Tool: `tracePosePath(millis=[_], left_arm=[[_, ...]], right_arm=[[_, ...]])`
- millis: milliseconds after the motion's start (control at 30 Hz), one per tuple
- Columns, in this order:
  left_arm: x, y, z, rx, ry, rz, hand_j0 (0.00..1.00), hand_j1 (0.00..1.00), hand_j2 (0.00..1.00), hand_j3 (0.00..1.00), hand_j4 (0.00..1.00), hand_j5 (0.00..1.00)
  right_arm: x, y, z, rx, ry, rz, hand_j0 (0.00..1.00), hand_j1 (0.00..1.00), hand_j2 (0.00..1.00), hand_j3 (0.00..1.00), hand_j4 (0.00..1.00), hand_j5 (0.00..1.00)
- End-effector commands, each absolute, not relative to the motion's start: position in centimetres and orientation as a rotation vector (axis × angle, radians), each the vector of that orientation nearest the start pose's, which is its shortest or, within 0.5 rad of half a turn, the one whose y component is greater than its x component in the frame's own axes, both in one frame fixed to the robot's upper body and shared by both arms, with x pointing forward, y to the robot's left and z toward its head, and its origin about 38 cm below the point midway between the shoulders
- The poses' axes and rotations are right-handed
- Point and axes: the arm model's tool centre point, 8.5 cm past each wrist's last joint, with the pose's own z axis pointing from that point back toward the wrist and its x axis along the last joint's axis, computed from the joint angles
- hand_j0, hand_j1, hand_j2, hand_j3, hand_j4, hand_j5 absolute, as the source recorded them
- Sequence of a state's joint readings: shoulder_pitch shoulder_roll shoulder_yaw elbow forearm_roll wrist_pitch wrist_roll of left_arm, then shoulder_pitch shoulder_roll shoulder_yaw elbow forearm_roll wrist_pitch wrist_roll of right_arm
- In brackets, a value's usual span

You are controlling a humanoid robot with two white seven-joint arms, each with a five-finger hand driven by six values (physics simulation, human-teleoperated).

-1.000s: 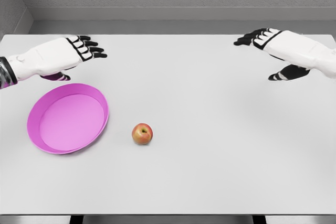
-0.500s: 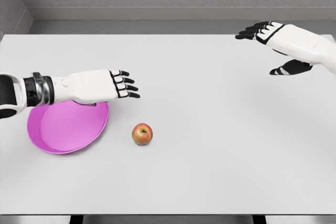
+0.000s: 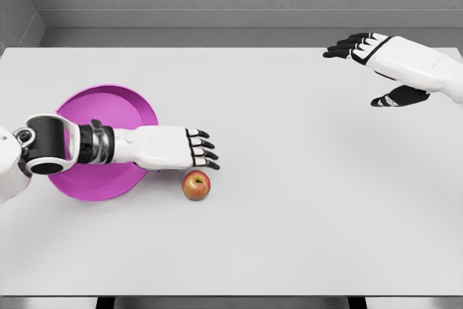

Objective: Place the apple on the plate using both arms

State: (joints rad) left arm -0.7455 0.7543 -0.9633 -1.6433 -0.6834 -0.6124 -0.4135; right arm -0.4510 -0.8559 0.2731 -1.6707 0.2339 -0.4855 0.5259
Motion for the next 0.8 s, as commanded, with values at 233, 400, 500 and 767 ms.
tracePosePath(millis=[233, 400, 500, 767], left_arm=[[39.2, 19.8, 18.2, -0.392, 1.572, 2.883, 1.00, 1.00, 1.00, 1.00, 1.00, 1.00], [39.1, 19.6, 18.2, -0.378, 1.586, 2.880, 1.00, 1.00, 1.00, 1.00, 1.00, 1.00], [38.5, 19.4, 18.6, -0.362, 1.601, 2.861, 1.00, 1.00, 1.00, 1.00, 1.00, 1.00], [37.4, 18.9, 19.0, -0.251, 1.668, 2.843, 1.00, 1.00, 1.00, 1.00, 1.00, 1.00]], right_arm=[[40.3, -32.3, 28.0, -0.477, -1.661, 1.814, 1.00, 1.00, 1.00, 1.00, 1.00, 1.00], [40.3, -32.3, 28.0, -0.477, -1.661, 1.814, 1.00, 1.00, 1.00, 1.00, 1.00, 1.00], [40.2, -32.3, 28.0, -0.476, -1.660, 1.813, 1.00, 1.00, 1.00, 1.00, 1.00, 1.00], [40.2, -32.3, 28.0, -0.476, -1.660, 1.813, 1.00, 1.00, 1.00, 1.00, 1.00, 1.00]])
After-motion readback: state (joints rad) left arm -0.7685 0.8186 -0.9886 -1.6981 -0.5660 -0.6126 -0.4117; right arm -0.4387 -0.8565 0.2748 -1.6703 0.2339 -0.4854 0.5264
